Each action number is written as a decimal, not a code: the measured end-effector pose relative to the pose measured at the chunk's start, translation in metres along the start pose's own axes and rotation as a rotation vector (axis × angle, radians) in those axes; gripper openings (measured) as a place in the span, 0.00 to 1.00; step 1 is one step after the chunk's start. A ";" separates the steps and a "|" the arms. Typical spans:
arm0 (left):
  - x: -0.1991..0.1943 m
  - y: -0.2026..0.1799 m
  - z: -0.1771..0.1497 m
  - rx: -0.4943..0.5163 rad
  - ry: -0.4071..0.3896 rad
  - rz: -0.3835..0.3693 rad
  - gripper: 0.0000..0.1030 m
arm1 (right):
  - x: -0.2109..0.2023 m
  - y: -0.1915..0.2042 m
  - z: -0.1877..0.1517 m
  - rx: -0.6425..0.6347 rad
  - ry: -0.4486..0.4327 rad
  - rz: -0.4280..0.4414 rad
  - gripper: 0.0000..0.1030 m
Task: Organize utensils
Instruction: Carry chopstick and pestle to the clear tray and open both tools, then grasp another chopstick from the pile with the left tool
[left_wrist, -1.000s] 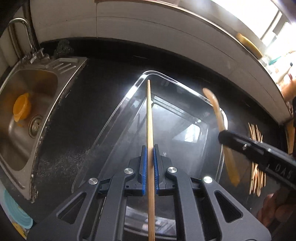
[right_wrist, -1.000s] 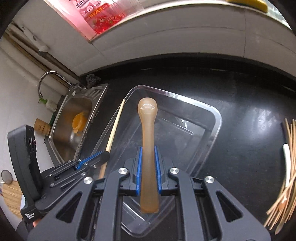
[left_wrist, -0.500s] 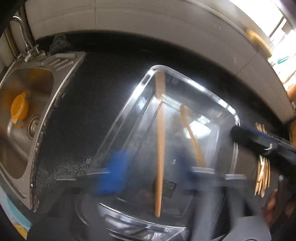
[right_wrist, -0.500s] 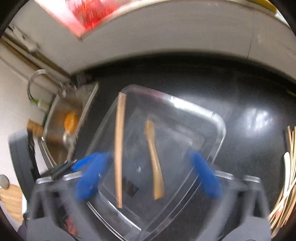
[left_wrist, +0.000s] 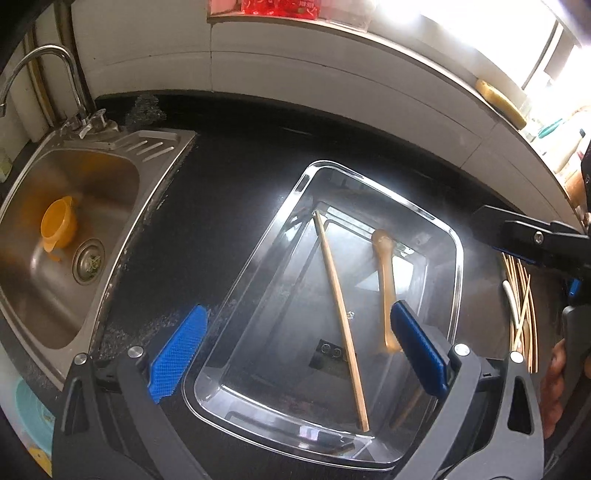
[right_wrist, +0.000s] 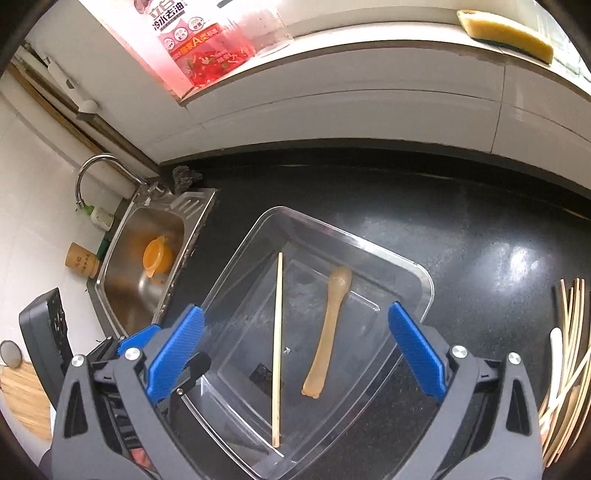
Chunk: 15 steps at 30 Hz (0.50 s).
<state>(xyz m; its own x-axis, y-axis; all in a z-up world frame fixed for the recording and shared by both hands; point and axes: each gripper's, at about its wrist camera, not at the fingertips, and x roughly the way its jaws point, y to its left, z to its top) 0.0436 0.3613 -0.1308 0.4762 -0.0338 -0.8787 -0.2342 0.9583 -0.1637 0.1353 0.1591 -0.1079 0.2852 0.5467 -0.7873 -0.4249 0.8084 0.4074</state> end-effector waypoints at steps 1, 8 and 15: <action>-0.001 -0.001 0.000 -0.001 -0.003 0.003 0.94 | -0.001 0.000 0.000 -0.003 0.000 0.002 0.94; -0.009 -0.011 -0.001 0.000 -0.018 0.018 0.94 | -0.016 -0.005 -0.003 -0.013 -0.017 0.009 0.94; -0.025 -0.069 -0.008 0.098 -0.062 0.020 0.94 | -0.054 -0.041 -0.013 -0.005 -0.056 -0.007 0.94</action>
<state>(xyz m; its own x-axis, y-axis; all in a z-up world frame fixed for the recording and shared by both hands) 0.0415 0.2934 -0.1014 0.5246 0.0005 -0.8514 -0.1614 0.9819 -0.0989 0.1258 0.0932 -0.0883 0.3361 0.5522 -0.7630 -0.4270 0.8114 0.3991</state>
